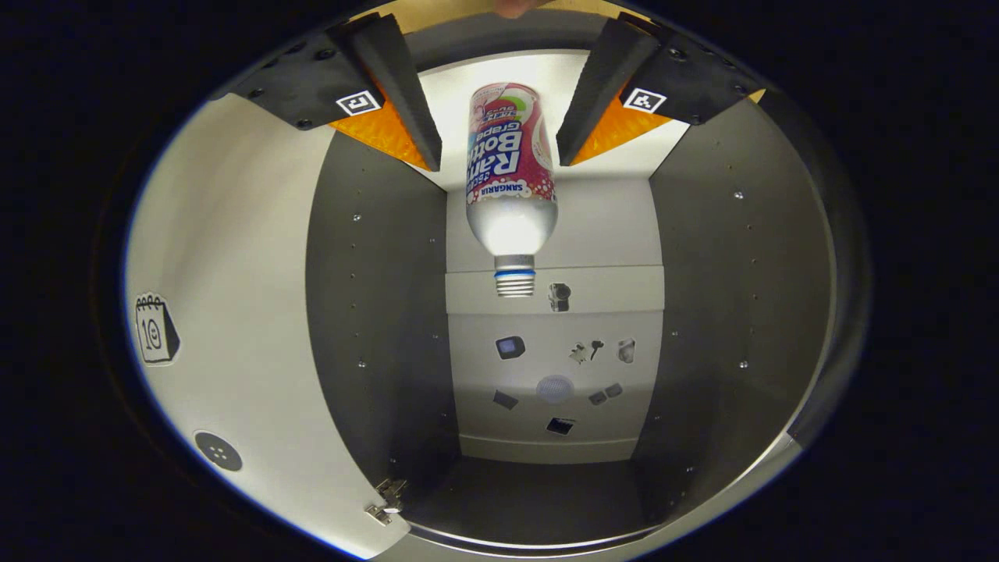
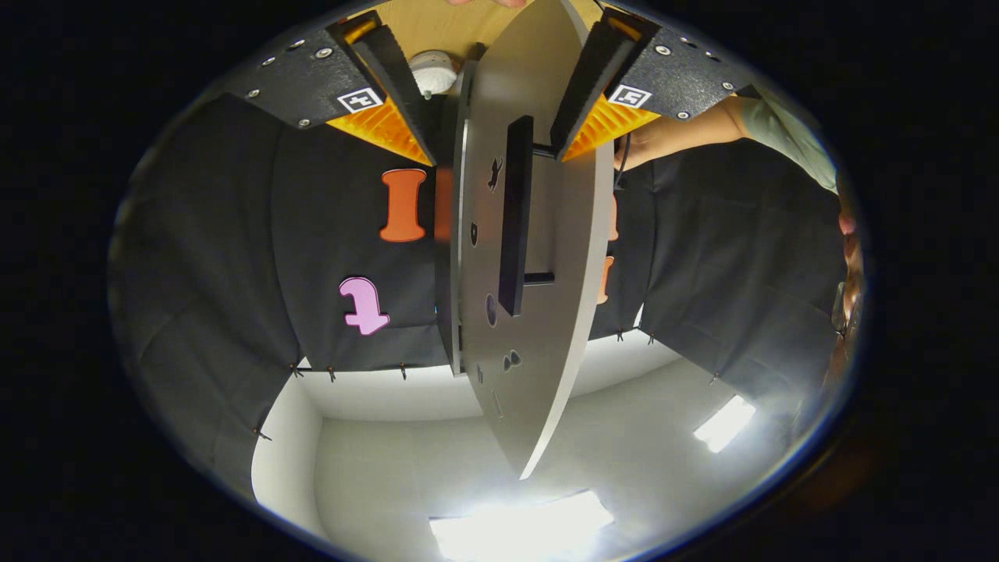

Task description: Open the cabinet door with the right hand, grasp the bottle in the cabinet with the left hand and place it on the coaster, then close the cabinet door with the right hand.

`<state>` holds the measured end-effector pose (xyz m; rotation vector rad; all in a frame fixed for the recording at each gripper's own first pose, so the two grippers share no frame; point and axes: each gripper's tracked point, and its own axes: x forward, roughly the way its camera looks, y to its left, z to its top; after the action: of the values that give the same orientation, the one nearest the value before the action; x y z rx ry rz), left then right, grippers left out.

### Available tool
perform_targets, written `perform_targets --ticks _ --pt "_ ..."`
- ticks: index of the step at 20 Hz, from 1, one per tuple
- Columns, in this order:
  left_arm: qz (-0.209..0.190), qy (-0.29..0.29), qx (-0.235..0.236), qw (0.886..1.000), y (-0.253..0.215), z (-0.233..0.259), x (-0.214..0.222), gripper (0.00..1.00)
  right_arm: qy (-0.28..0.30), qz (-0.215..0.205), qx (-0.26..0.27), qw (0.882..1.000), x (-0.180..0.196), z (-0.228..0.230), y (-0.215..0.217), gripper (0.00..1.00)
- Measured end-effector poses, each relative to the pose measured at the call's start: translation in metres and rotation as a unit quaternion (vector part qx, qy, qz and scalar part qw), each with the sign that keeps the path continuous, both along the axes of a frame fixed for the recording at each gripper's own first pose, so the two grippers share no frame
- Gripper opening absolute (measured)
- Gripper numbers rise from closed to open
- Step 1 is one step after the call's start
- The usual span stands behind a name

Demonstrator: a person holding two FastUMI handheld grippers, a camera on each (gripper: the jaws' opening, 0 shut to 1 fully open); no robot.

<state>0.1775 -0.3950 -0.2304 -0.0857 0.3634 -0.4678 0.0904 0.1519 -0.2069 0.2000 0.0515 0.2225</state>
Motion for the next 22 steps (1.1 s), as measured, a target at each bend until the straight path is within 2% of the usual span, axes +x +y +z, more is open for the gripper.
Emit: perform_targets --ticks 2,5,6,7,9,10,13,15,22 --pt "0.004 0.002 -0.001 1.000 -0.003 -0.005 0.012 0.97 -0.002 -0.003 -0.003 1.000 0.001 0.000 -0.003 0.94" --pt "0.009 0.007 0.000 1.000 -0.006 -0.013 0.024 0.97 -0.006 -0.007 -0.008 1.000 0.003 0.001 -0.005 0.93" --pt "0.008 0.009 0.002 1.000 -0.007 -0.016 0.025 1.00 -0.005 -0.009 -0.009 1.000 0.003 0.000 -0.006 0.94" --pt "0.008 0.010 0.006 1.000 -0.007 -0.017 0.028 0.97 -0.005 -0.010 -0.008 1.000 0.003 0.000 -0.007 0.93" --pt "0.005 0.015 0.008 1.000 -0.008 -0.019 0.030 0.97 0.000 -0.013 -0.007 1.000 0.002 -0.002 -0.009 0.93" --pt "0.002 0.017 0.004 1.000 -0.010 -0.017 0.029 1.00 0.002 -0.014 -0.009 1.000 0.000 -0.003 -0.009 0.94" --pt "-0.005 0.020 -0.003 1.000 -0.012 -0.012 0.027 0.96 0.002 -0.018 -0.019 1.000 -0.002 -0.004 -0.012 0.94" --pt "-0.006 0.026 -0.006 1.000 -0.009 -0.010 0.022 0.87 0.003 -0.022 -0.023 0.999 -0.001 -0.004 -0.014 0.94" --pt "-0.017 0.013 -0.015 1.000 0.019 0.019 -0.014 0.84 0.002 -0.041 -0.033 0.999 -0.006 0.000 -0.021 0.94"
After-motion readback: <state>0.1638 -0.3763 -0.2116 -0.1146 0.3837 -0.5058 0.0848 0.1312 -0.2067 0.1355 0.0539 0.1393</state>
